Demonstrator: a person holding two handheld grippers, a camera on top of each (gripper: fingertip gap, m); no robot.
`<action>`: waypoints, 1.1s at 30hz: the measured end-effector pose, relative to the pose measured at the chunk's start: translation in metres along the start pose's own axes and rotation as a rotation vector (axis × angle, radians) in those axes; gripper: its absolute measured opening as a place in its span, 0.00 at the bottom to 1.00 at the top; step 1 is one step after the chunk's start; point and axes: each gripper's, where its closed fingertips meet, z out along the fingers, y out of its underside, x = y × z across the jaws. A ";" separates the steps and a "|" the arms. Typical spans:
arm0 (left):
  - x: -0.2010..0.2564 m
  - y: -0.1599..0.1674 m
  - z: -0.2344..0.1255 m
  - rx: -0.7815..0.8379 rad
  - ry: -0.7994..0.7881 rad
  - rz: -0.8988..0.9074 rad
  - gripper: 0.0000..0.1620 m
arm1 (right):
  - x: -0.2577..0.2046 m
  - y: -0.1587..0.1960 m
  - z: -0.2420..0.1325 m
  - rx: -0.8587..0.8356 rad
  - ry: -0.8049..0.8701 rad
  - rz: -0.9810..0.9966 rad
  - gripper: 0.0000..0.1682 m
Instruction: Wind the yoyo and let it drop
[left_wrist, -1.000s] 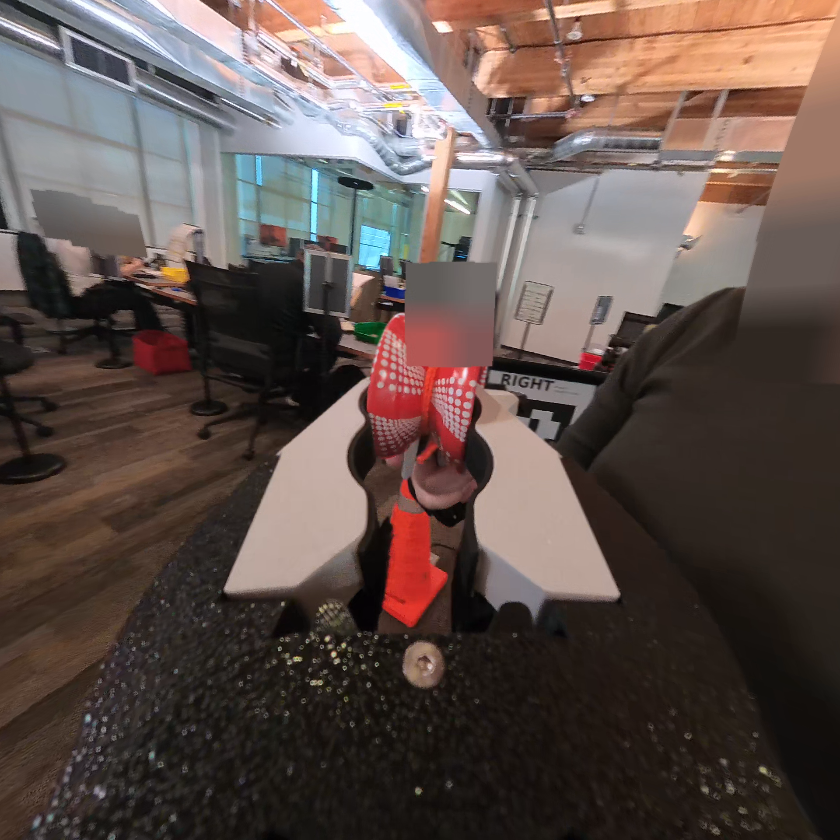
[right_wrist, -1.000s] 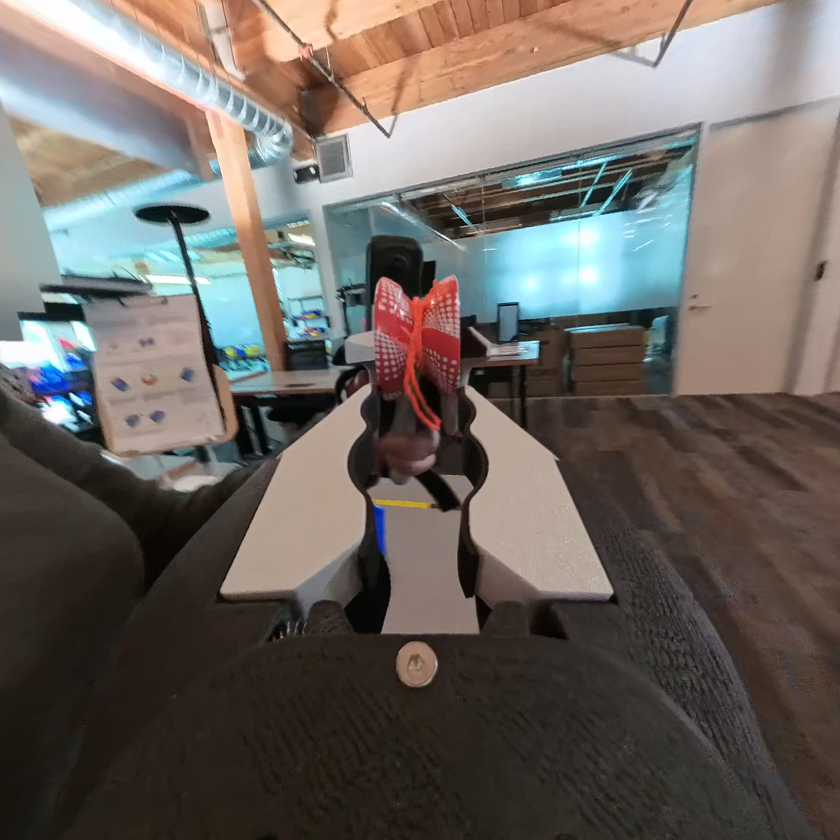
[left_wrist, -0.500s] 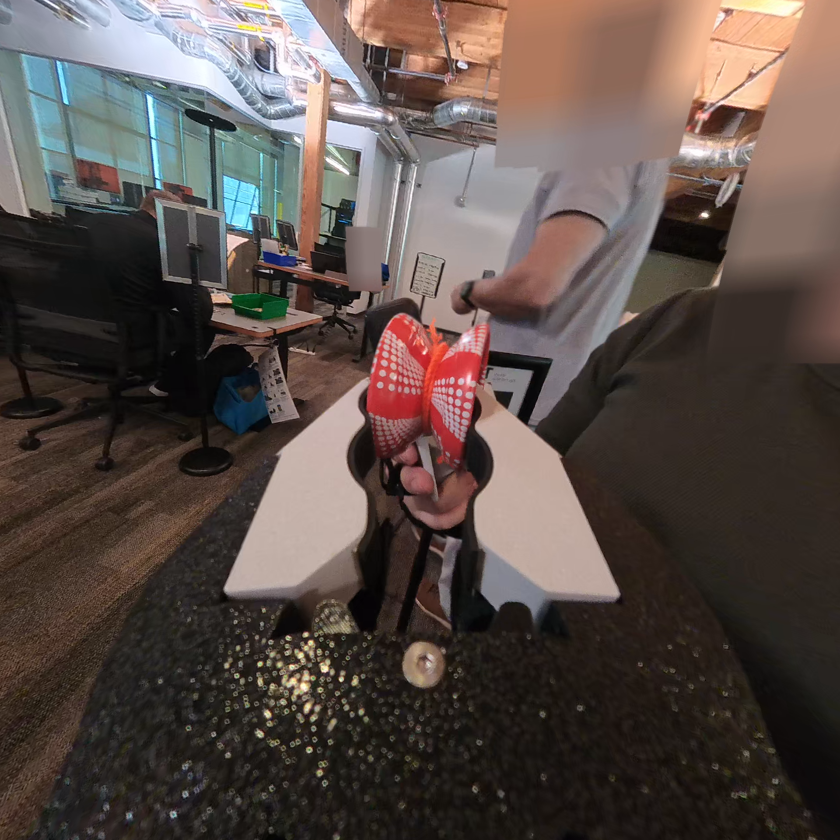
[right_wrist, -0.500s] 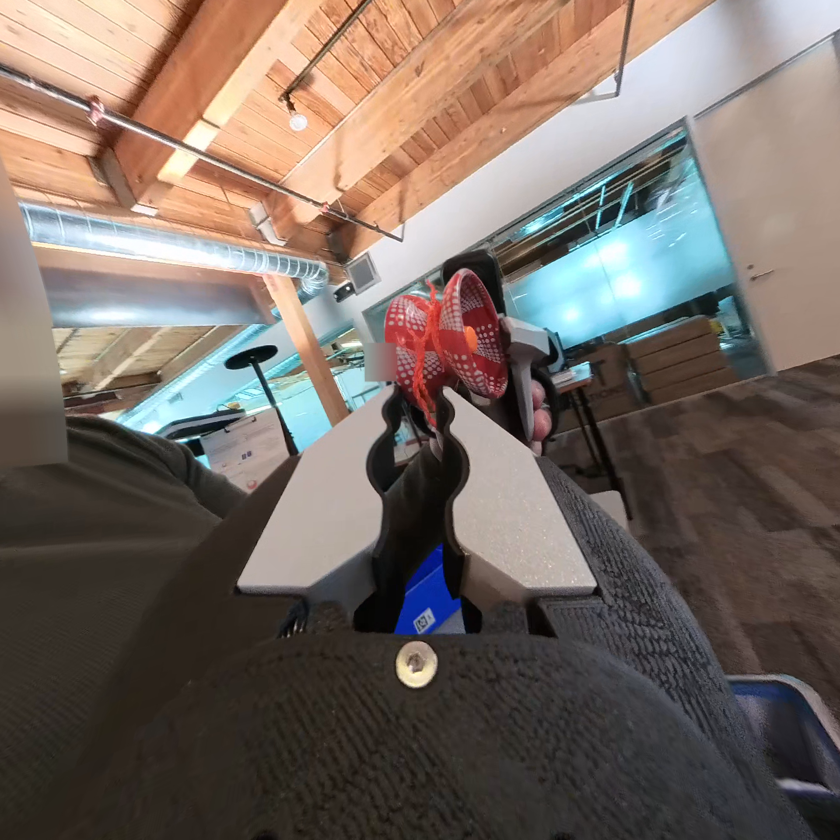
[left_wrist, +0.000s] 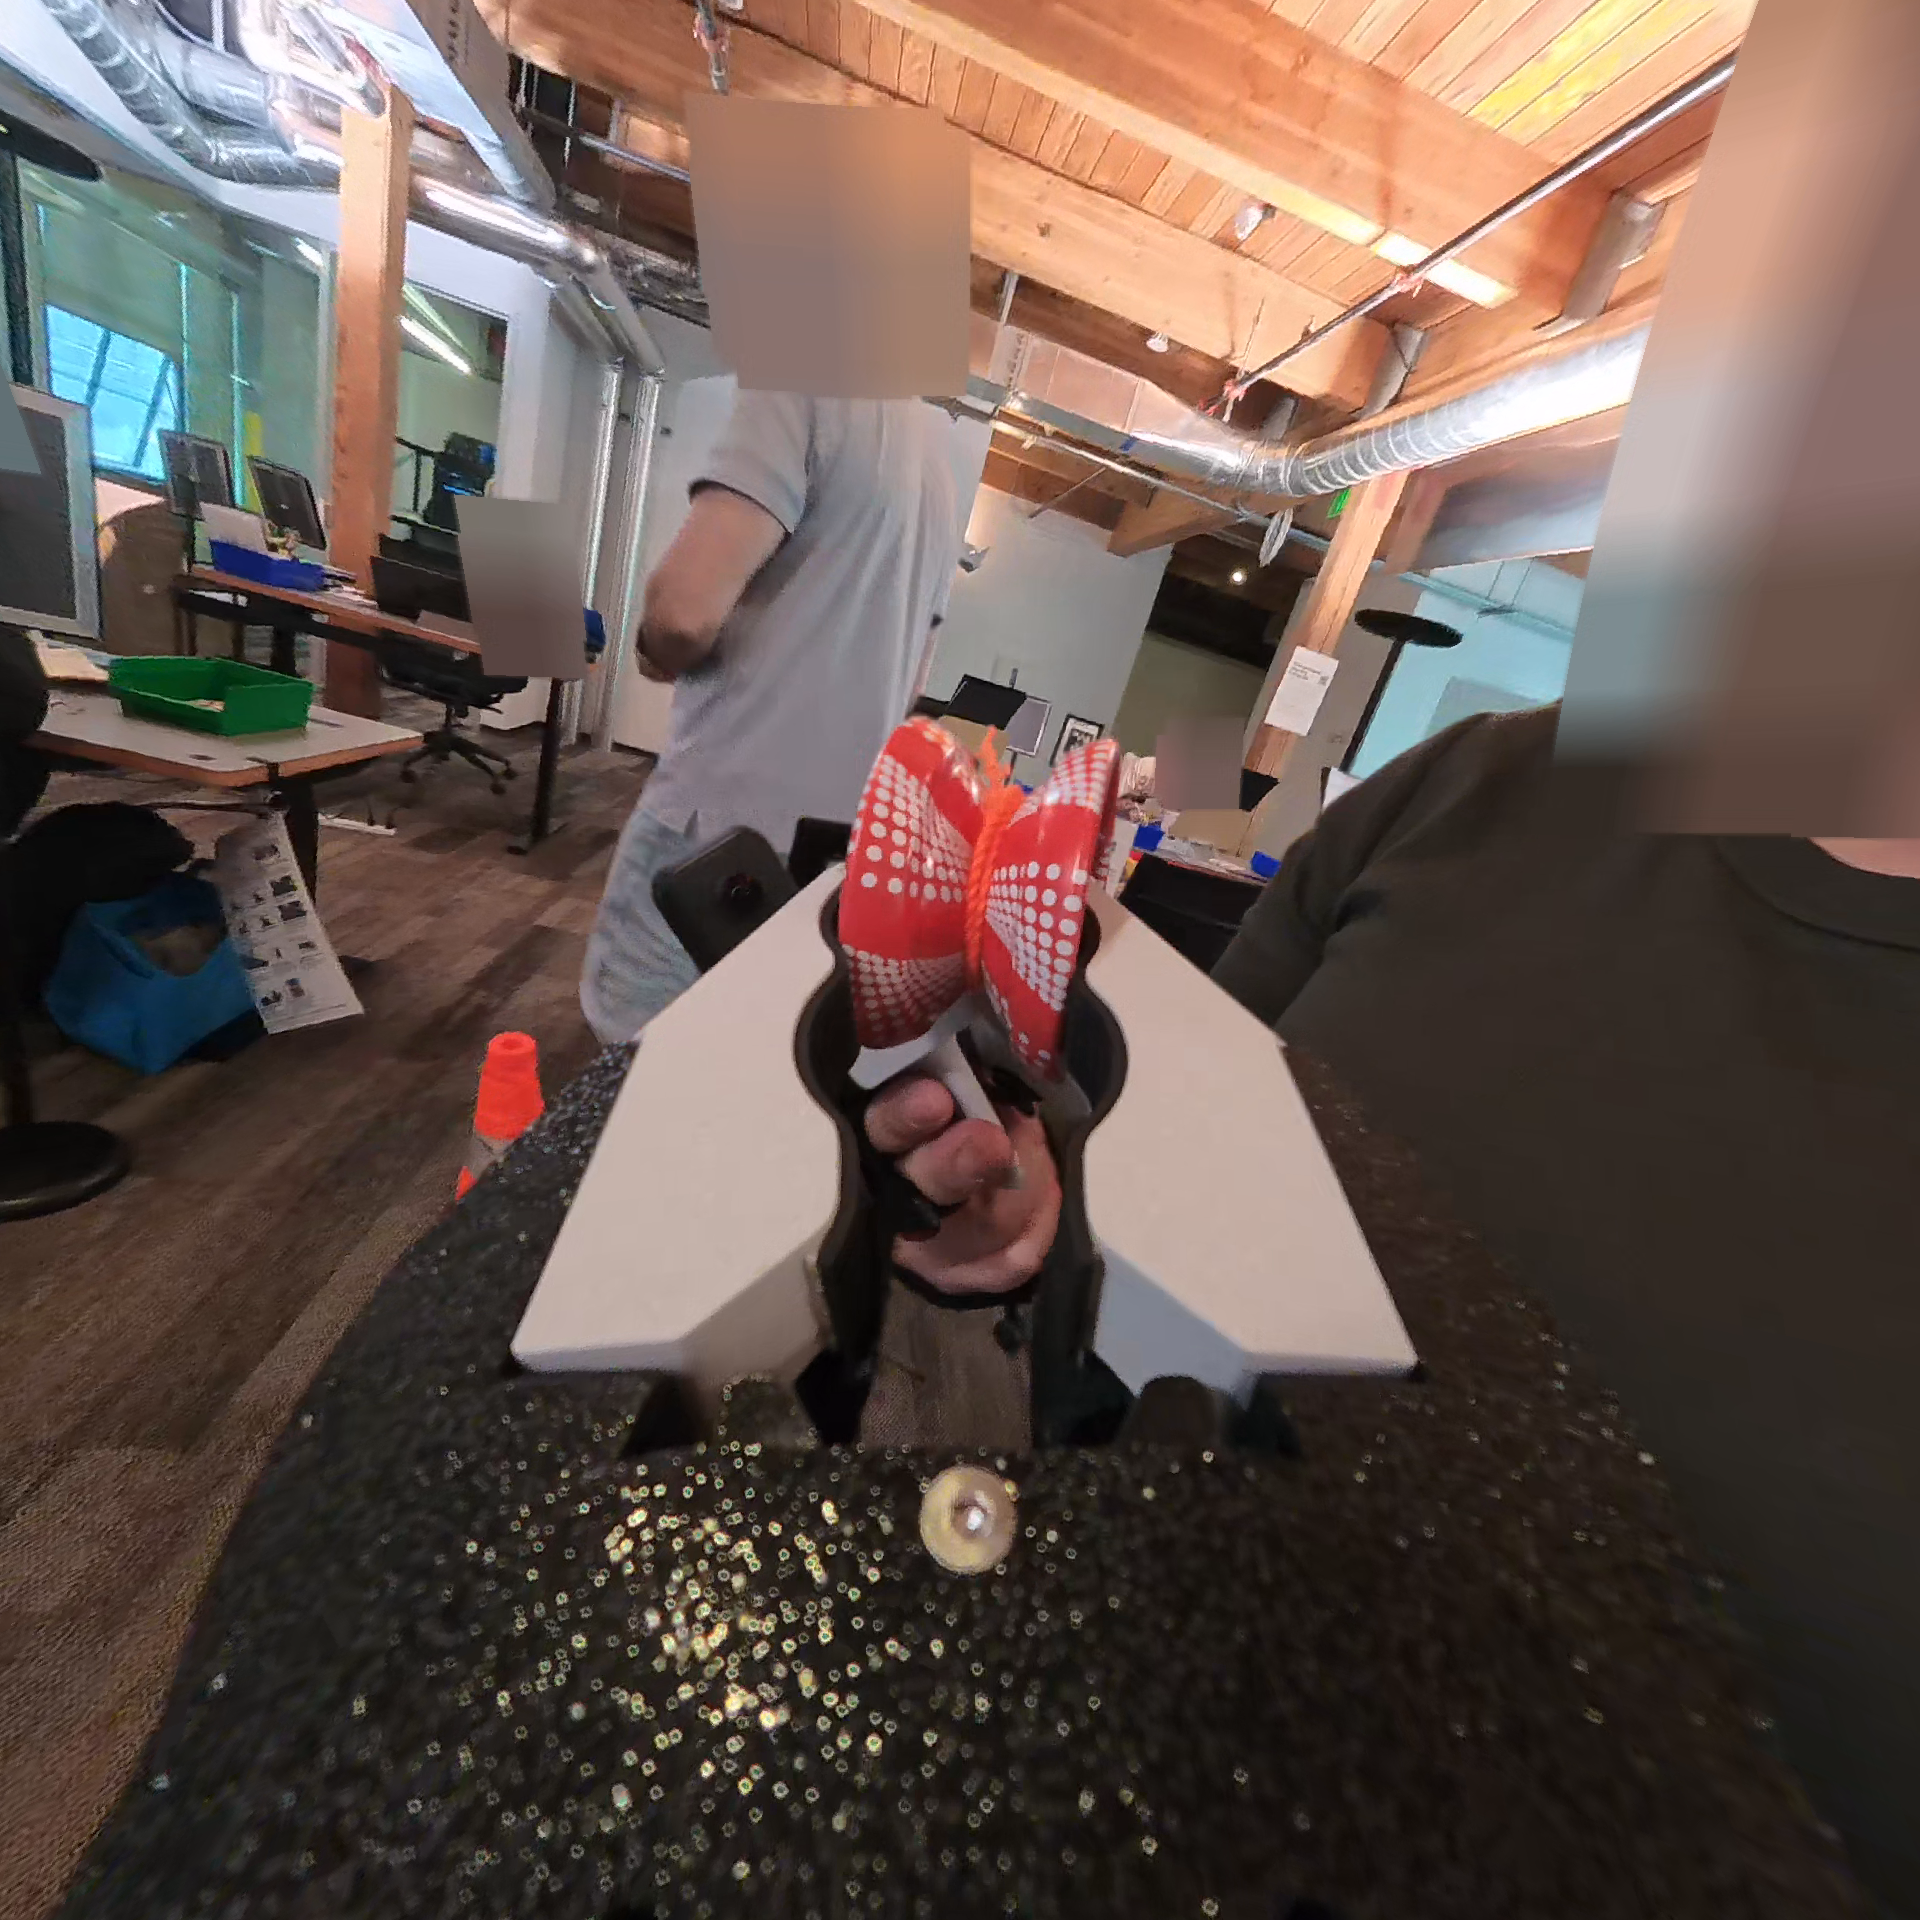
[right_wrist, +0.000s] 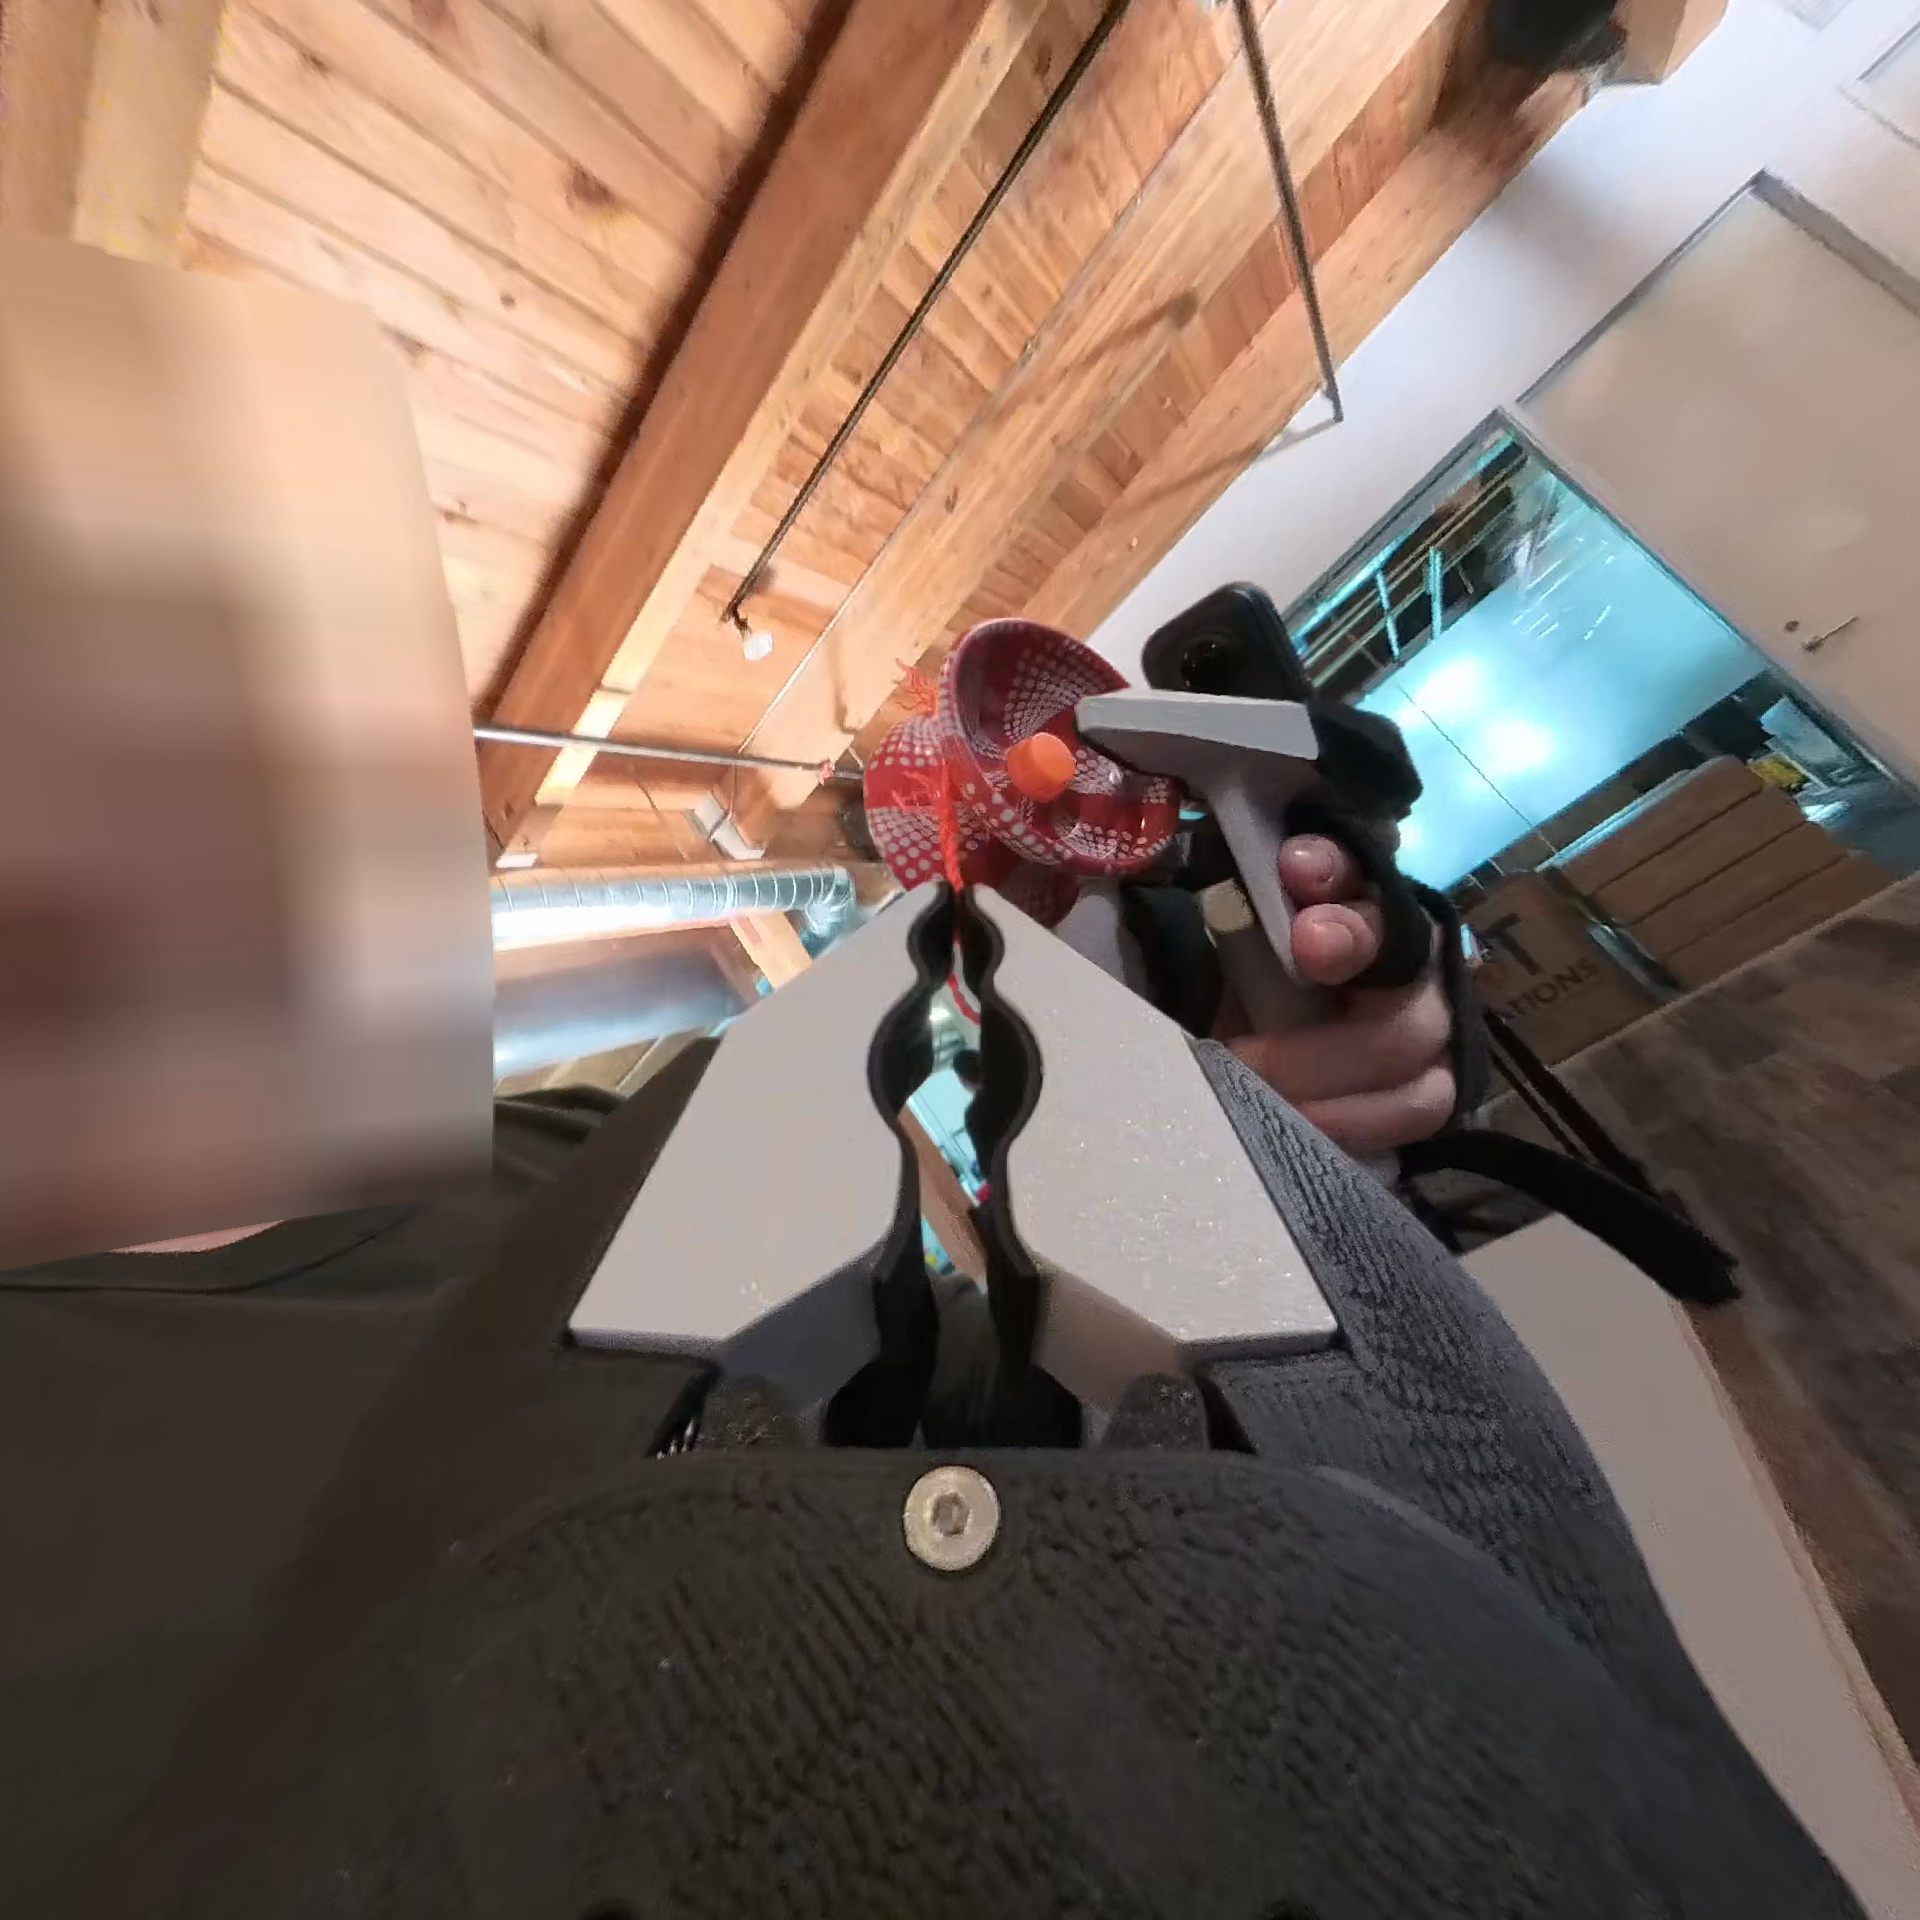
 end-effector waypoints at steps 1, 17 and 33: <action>-0.006 0.003 0.003 -0.016 -0.001 0.001 0.22 | 0.003 0.000 -0.004 0.007 0.019 -0.007 0.00; -0.152 -0.012 0.005 -0.021 -0.565 0.361 0.21 | 0.059 -0.128 -0.034 -0.309 0.974 -1.201 0.00; -0.170 0.095 -0.143 -0.297 -0.954 0.002 0.78 | 0.175 -0.120 -0.082 -0.921 1.246 -1.341 0.00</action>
